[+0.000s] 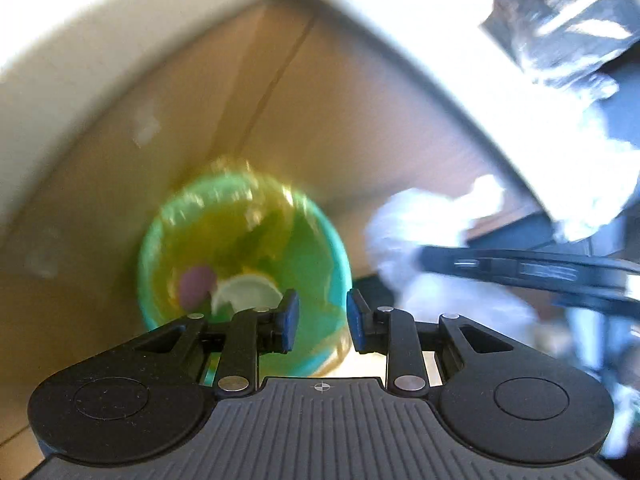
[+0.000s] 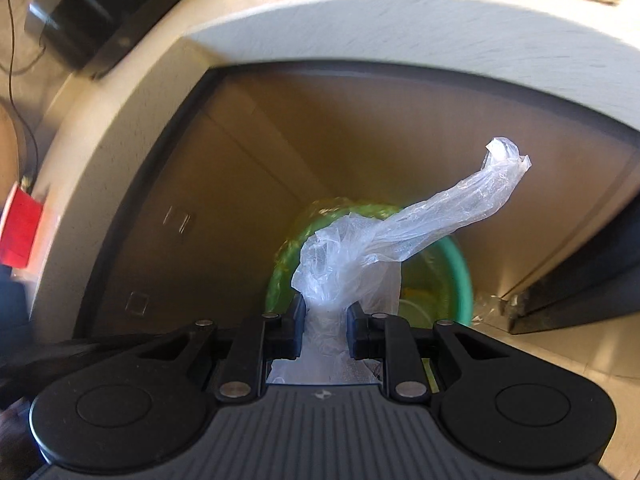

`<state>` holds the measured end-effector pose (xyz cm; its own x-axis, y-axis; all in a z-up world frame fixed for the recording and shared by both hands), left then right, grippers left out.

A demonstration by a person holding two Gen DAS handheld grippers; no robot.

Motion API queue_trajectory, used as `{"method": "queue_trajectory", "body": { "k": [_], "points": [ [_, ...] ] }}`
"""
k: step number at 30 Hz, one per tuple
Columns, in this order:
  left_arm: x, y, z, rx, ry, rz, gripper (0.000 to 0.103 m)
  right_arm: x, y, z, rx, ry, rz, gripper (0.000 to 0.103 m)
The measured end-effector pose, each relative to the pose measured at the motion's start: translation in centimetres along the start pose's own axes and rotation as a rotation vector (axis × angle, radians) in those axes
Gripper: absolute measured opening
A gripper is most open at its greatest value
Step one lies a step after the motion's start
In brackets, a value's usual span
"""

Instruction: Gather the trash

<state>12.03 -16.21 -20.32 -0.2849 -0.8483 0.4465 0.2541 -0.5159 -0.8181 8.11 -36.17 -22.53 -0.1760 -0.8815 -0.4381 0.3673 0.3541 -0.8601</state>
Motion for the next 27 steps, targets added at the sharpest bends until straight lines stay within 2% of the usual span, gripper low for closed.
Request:
{"method": "queue_trajectory", "body": {
  "k": [4, 7, 10, 13, 17, 21, 24, 27],
  "points": [
    [0.5, -6.5, 0.0, 0.139, -0.02, -0.028, 0.029, -1.1, 3.5, 0.6, -0.094, 0.018, 0.066, 0.02],
    [-0.1, -10.5, -0.1, 0.232, -0.041, -0.001, 0.029, -1.6, 7.0, 0.8, -0.195, 0.054, 0.097, 0.021],
    [-1.2, -13.6, -0.3, 0.307, -0.065, 0.035, 0.029, -2.1, 10.0, 1.2, -0.26, 0.065, 0.114, 0.025],
    [-2.4, -16.2, -0.6, 0.367, -0.11, 0.093, 0.029, -2.4, 11.3, 1.5, -0.267, 0.054, 0.058, 0.039],
    [-3.5, -17.2, -1.3, 0.408, -0.127, 0.136, 0.029, -3.0, 10.4, 1.7, -0.228, 0.05, 0.017, 0.04],
    [-4.6, -18.4, -1.4, 0.434, -0.144, 0.142, 0.029, -2.7, 8.0, 2.0, -0.167, 0.038, -0.036, 0.041],
    [-5.2, -19.3, -1.3, 0.456, -0.164, 0.144, 0.029, -3.1, 6.1, 2.1, -0.096, -0.044, -0.158, 0.041],
    [-6.0, -20.1, -0.9, 0.47, -0.185, 0.168, 0.029, -4.7, 3.6, 2.1, 0.03, -0.187, -0.289, 0.041]
  ]
}}
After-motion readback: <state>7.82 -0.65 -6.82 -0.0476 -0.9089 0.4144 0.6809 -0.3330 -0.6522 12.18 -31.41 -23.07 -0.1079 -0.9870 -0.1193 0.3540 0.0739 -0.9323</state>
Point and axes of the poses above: each gripper's, at about its wrist camera, not at the fingertips, and y roughly the way its jaws point, x to its right, z to its top, the point moved 3 cm from there along y, roughly the way its jaws point, and after that the axes turned 3 degrees about y, right-handed, at the moved point
